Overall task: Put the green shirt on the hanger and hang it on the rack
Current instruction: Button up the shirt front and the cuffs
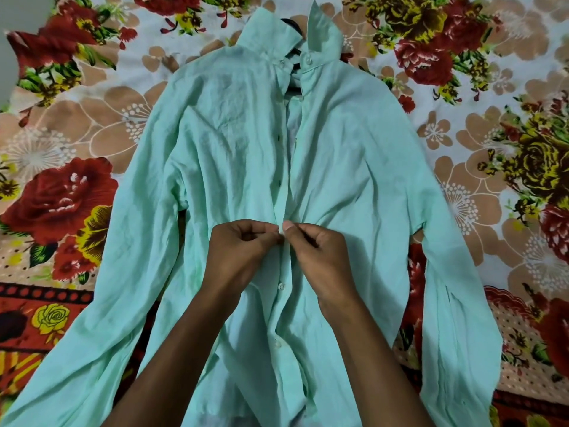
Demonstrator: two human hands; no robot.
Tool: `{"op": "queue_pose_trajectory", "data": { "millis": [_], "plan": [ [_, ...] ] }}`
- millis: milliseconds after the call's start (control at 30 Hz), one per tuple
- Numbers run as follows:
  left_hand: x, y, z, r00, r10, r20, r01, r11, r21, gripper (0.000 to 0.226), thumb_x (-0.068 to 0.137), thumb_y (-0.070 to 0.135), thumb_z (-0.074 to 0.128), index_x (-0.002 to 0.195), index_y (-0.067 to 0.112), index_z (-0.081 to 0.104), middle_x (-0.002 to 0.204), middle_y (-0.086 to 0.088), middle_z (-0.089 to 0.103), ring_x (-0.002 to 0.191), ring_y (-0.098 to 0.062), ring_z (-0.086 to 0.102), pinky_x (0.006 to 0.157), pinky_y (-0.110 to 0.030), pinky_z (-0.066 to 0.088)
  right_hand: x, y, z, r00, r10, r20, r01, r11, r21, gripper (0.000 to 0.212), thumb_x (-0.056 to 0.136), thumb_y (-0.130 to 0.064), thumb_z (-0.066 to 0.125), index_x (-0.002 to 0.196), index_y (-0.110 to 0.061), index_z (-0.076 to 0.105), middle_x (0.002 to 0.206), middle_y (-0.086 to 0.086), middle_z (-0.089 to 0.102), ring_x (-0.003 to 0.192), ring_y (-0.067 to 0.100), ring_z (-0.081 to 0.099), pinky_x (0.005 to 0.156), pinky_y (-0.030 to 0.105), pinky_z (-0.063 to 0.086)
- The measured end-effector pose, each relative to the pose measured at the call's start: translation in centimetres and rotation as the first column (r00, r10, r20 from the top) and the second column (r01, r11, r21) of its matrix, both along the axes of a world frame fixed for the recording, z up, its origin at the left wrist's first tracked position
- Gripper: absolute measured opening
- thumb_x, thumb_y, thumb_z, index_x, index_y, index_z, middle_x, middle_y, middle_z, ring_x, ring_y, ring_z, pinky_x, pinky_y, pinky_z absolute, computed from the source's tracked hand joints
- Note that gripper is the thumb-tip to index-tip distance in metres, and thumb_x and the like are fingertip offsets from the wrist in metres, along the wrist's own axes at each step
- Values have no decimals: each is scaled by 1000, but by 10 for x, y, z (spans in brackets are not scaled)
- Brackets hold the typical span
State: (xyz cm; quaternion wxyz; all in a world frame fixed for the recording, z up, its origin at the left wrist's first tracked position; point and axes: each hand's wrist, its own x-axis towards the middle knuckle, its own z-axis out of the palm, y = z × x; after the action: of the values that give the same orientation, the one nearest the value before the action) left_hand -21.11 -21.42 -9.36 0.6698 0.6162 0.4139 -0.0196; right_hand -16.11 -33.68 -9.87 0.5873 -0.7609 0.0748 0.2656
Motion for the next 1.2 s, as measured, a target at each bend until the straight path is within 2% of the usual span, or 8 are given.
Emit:
{"op": "queue_pose_trajectory", "data": {
  "millis": [133,400,500,633,833,933,1100,1200],
  "plan": [
    [2,1,-3,1000,1,-18,-1,1000,2,4,84,13,81,86,9,80,71,-6,77,55,-4,65,54,-16,49,-2,-2,-6,998,-7,56,10,999,-52,10,94,-24,73,98,-24,82,92,-13,80,94,1,73,95,27,58],
    [13,10,-4,985,-102,-138,95,994,-55,11,89,14,74,80,12,80,65,0,73,54,-2,62,59,-19,49,1,3,-14,984,13,176,33,967,-251,4,89,-19,77,92,-20,76,81,-10,76,79,0,71,79,23,59],
    [19,11,-7,969,-197,-150,223,959,178,13,88,18,73,75,17,77,67,-3,73,58,-5,63,63,-26,49,11,2,-12,972,83,218,13,915,-404,11,84,-22,81,87,-23,71,75,-11,70,73,2,67,74,25,57],
    [41,4,6,981,-195,1,160,811,563,12,86,28,74,91,22,66,73,9,66,63,-4,61,58,-21,46,38,11,-5,914,-27,404,150,950,-275,8,89,-12,71,86,-19,71,79,-9,72,76,6,68,71,24,56],
    [82,-2,-11,952,-269,-145,289,642,711,26,91,36,64,96,11,58,88,-3,63,83,-26,58,65,-41,48,77,33,-15,938,1,346,77,974,-211,19,93,-3,64,95,-17,78,88,-10,76,85,2,71,77,10,51],
    [87,8,-19,959,-248,-134,271,677,684,16,89,22,63,83,7,61,72,-4,60,68,-24,57,58,-37,45,79,36,-20,943,132,305,-39,955,-293,19,92,-5,65,99,-15,79,91,-7,77,87,3,71,80,12,52],
    [85,28,-20,966,-246,-81,248,787,564,9,84,8,72,86,11,80,70,6,68,62,-5,59,51,-5,37,76,37,-22,898,204,391,-59,934,-352,7,90,-19,75,92,-14,80,85,-6,78,80,3,71,80,19,57],
    [85,35,-19,974,-205,-100,227,831,507,11,85,9,71,85,13,81,69,4,69,65,-11,64,53,-16,41,75,41,-23,894,209,397,-42,920,-390,19,86,-34,79,89,-15,80,83,-5,77,78,5,71,76,26,59]
  ]
}}
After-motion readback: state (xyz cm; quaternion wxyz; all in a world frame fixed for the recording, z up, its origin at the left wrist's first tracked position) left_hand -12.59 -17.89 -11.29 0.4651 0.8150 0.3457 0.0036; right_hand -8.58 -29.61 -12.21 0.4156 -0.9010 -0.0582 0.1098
